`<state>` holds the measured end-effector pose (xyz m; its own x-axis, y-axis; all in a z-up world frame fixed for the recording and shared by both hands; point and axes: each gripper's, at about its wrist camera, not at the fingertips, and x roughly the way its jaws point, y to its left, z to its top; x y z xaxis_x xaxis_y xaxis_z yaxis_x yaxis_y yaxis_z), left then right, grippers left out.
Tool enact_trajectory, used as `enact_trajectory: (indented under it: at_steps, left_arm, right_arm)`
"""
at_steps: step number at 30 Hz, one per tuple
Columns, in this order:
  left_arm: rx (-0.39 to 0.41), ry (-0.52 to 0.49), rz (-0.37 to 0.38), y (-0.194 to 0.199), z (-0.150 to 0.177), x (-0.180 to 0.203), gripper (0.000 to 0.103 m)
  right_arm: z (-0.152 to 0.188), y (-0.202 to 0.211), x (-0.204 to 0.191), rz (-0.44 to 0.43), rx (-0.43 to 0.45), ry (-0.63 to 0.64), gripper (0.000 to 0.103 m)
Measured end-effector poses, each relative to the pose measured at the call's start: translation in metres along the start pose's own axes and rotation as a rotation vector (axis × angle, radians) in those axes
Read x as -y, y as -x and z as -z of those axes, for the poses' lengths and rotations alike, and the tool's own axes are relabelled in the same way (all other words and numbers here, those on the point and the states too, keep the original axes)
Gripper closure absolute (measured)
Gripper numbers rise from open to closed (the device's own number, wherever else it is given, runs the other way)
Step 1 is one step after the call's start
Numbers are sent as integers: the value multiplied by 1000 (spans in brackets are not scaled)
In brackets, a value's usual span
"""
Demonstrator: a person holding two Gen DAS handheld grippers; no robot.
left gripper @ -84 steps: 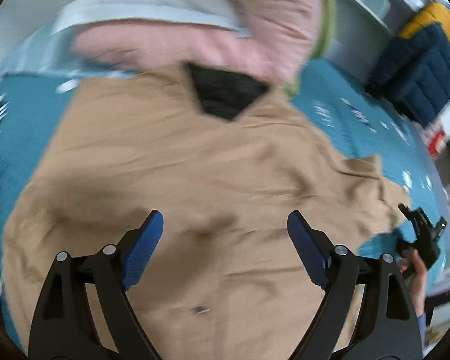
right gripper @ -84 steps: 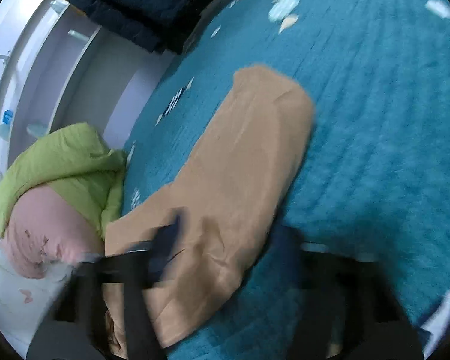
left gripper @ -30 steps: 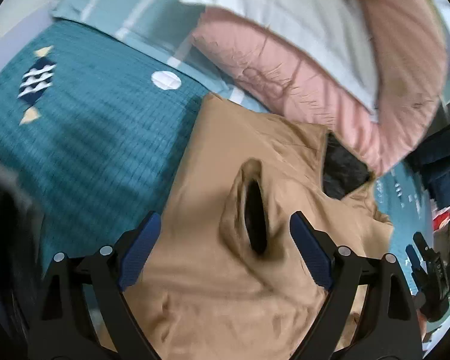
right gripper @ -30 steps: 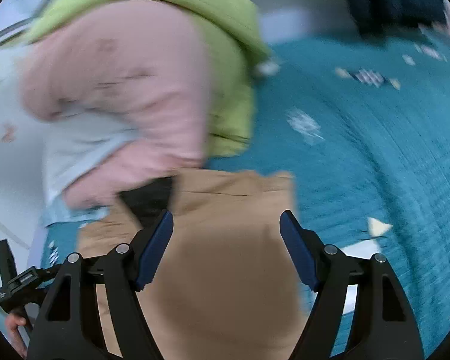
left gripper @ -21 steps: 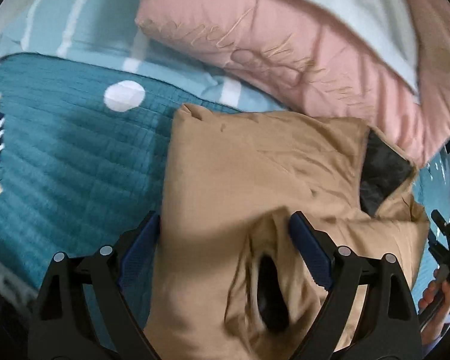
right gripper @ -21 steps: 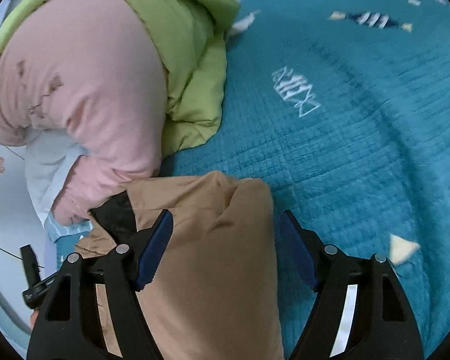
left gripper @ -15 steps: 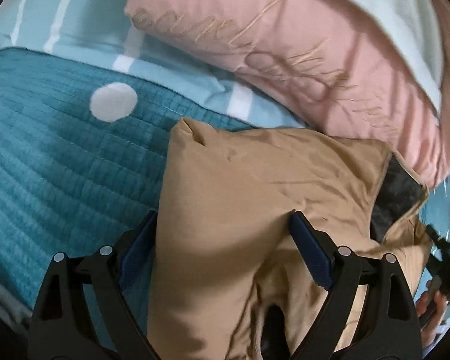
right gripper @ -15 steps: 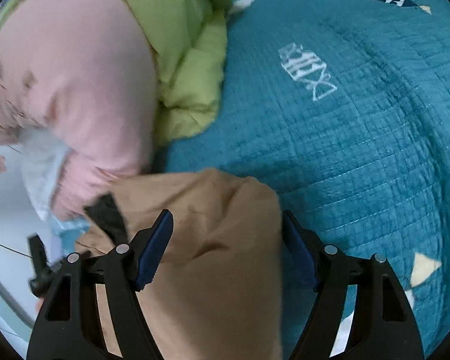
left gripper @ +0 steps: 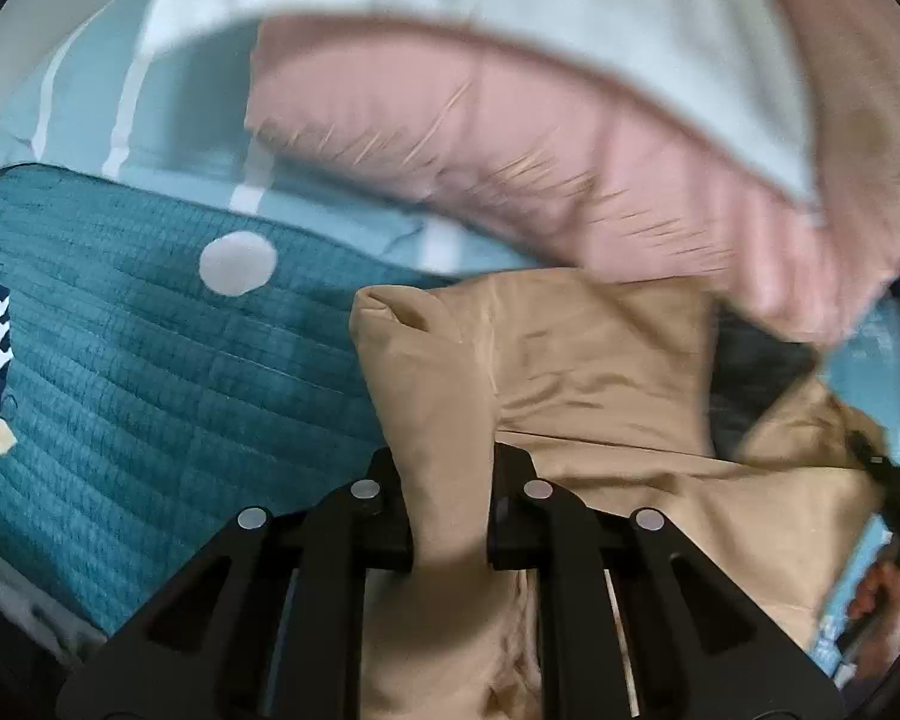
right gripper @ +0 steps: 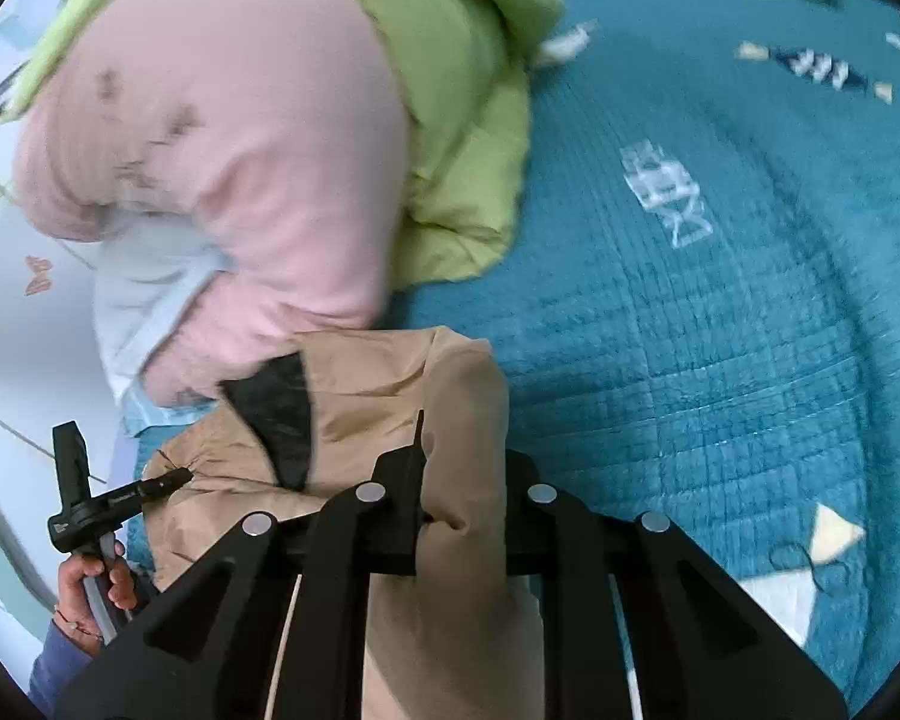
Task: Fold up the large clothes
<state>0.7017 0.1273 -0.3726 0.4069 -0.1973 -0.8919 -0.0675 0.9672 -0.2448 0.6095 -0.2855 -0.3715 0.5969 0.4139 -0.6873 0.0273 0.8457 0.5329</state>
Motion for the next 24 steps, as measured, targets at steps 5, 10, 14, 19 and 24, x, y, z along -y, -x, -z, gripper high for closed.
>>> enact_trajectory:
  at_steps: [5, 10, 14, 19, 24]
  left_arm:
    - [84, -41, 72, 64, 16, 8, 90]
    - [112, -121, 83, 123, 62, 8, 90]
    - [124, -151, 109, 169, 127, -2, 90]
    - [106, -187, 123, 204, 201, -15, 88]
    - [36, -201, 119, 202, 279, -35, 82]
  right_arm:
    - [11, 53, -29, -48, 64, 37, 90]
    - [44, 112, -46, -90, 92, 64, 90]
    - [80, 153, -54, -96, 76, 87, 90]
    - [142, 199, -58, -53, 36, 147, 89]
    - [208, 222, -51, 35, -20, 196, 83]
